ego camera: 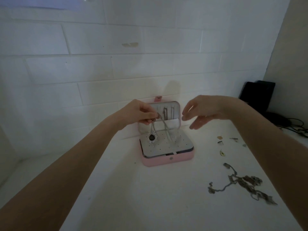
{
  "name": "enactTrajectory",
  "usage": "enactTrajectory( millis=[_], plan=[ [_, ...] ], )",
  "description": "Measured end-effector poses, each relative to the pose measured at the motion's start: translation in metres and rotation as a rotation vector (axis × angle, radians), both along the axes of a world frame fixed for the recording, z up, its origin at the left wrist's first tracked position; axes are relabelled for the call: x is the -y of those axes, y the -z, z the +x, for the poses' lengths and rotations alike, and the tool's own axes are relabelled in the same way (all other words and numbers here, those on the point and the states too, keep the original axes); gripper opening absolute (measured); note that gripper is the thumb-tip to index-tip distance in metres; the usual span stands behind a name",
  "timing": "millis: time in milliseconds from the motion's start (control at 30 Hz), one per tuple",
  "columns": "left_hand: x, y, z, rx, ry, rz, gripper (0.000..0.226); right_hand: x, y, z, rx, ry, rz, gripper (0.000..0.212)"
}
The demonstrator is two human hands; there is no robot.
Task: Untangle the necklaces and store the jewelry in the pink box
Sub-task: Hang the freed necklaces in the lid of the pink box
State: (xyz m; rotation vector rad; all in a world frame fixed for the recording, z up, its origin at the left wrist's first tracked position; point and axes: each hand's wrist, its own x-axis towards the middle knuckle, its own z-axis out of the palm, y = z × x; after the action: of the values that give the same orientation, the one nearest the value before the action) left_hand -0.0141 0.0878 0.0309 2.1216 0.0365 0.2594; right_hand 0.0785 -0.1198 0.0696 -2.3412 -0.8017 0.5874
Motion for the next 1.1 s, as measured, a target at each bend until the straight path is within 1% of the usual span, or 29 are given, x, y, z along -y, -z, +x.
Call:
enactTrajectory(
  millis=[33,67,100,133,200,267,333,400,467,533,567,633,667,733,800,867,933,1000,1033,1100],
  plan=[
    [0.002,0.000,0.001,-0.020,0.010,0.027,0.006,-0.005,0.005,-0.001,0.059,-0.032,-0.051,0.038],
    [0.004,0.001,0.001,-0.037,0.021,0.051,0.005,-0.012,0.009,-0.003,0.076,-0.077,-0.018,0.046],
    [0.005,0.001,0.002,-0.052,0.034,0.071,0.006,-0.020,0.014,-0.005,0.036,-0.129,0.071,0.050],
    [0.007,0.001,0.002,-0.063,0.048,0.082,0.006,-0.029,0.019,-0.007,-0.050,-0.177,0.172,0.051],
    [0.008,-0.001,0.002,-0.073,0.075,0.080,0.008,-0.044,0.029,-0.009,-0.160,-0.248,0.295,0.049],
    [0.006,-0.002,0.001,-0.073,0.086,0.060,0.011,-0.053,0.037,-0.007,-0.190,-0.266,0.369,0.044],
    [0.002,-0.004,0.000,-0.066,0.082,0.032,0.010,-0.056,0.041,-0.006,-0.235,-0.285,0.439,0.029],
    [-0.003,-0.005,-0.001,-0.067,0.071,-0.003,0.010,-0.055,0.042,-0.005,-0.283,-0.300,0.456,0.016],
    [-0.006,-0.005,0.001,-0.057,0.057,-0.020,0.008,-0.054,0.040,-0.002,-0.312,-0.265,0.443,0.010],
    [-0.005,-0.005,0.004,-0.019,0.040,-0.037,0.007,-0.052,0.035,0.001,-0.276,-0.214,0.436,0.015],
    [-0.006,-0.005,0.006,0.014,0.029,-0.053,0.007,-0.052,0.031,0.002,-0.207,-0.178,0.426,0.017],
    [-0.006,-0.004,0.011,0.108,-0.012,-0.074,0.008,-0.053,0.022,0.004,-0.010,-0.082,0.409,0.014],
    [-0.007,-0.002,0.014,0.161,-0.037,-0.083,0.007,-0.056,0.017,0.005,0.055,-0.040,0.436,0.013],
    [-0.007,0.000,0.019,0.256,-0.076,-0.125,0.006,-0.064,0.008,0.007,0.081,0.006,0.552,0.014],
    [-0.008,0.001,0.024,0.308,-0.104,-0.143,0.007,-0.073,0.003,0.009,0.115,0.050,0.606,0.010],
    [-0.011,0.004,0.029,0.309,-0.131,-0.094,0.013,-0.081,0.002,0.011,0.159,0.088,0.588,0.009],
    [-0.015,0.009,0.033,0.288,-0.170,-0.004,0.017,-0.087,0.002,0.015,0.175,0.122,0.578,0.010],
    [-0.016,0.018,0.036,0.261,-0.210,0.100,0.015,-0.091,0.002,0.020,0.164,0.147,0.592,0.012],
    [-0.015,0.024,0.037,0.243,-0.228,0.173,0.015,-0.093,0.002,0.023,0.153,0.155,0.603,0.014],
    [-0.014,0.035,0.038,0.215,-0.266,0.375,0.021,-0.096,0.002,0.027,0.138,0.164,0.610,0.018]
  ],
)
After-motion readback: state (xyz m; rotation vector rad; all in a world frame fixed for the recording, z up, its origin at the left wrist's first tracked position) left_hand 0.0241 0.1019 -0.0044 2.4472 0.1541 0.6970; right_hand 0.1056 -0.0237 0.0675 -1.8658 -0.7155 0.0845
